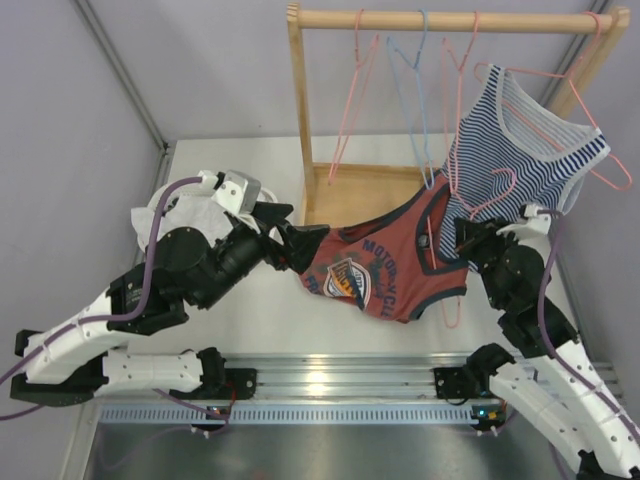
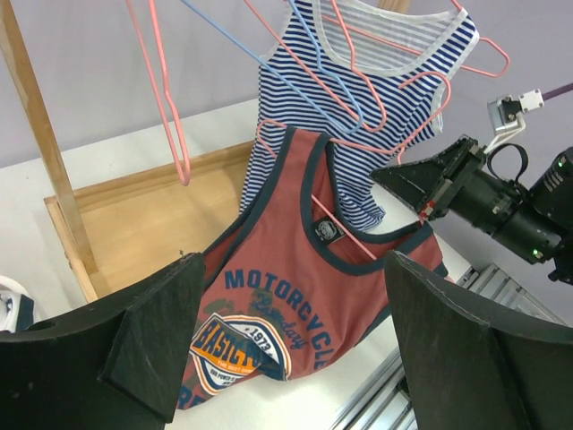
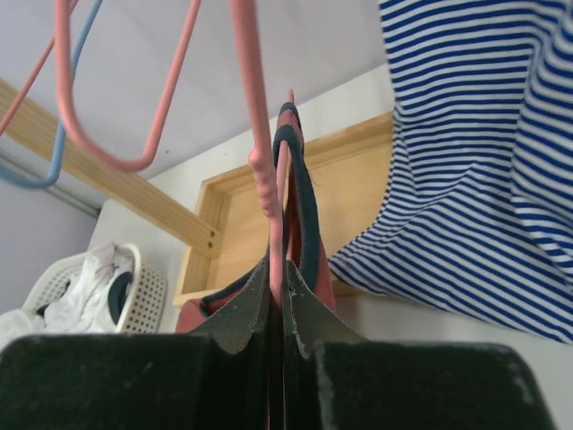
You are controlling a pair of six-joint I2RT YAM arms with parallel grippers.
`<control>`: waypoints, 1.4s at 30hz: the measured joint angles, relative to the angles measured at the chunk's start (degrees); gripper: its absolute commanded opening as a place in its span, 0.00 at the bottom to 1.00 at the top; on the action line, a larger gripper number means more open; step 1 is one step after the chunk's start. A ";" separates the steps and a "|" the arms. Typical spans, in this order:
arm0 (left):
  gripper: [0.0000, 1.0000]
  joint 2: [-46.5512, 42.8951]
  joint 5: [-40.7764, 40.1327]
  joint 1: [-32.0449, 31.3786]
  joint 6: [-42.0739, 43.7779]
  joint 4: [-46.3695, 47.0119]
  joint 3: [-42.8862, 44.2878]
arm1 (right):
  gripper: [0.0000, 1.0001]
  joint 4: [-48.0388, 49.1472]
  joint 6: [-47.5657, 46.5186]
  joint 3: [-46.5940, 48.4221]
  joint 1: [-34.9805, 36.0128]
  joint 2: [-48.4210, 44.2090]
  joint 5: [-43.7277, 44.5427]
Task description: Place the tank top on the hanger
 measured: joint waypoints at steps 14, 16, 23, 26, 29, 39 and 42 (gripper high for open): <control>0.86 -2.08 0.09 0.00 0.04 -0.09 0.00 | 0.00 0.26 -2.23 13.94 -30.51 13.40 -31.78; 0.86 -2.40 0.11 0.00 0.04 -0.13 0.00 | 0.00 0.28 -2.40 16.59 -34.27 15.50 -35.08; 0.86 -2.89 0.20 0.00 0.11 -0.26 0.00 | 0.00 0.72 -1.70 24.28 -46.62 19.96 -46.77; 0.86 -2.86 0.35 0.00 0.37 -0.28 0.02 | 0.00 1.11 -1.03 28.00 -50.29 22.29 -50.73; 0.86 -2.71 0.42 0.00 0.79 -0.42 0.13 | 0.00 1.14 -0.79 31.67 -51.74 24.37 -53.72; 0.86 -2.05 1.38 0.00 1.55 -0.48 0.46 | 0.00 -3.61 -2.97 48.46 -53.96 33.57 -61.92; 0.86 -1.97 1.53 0.00 1.70 -0.46 0.59 | 0.00 -7.34 -4.59 53.92 -54.21 36.57 -63.14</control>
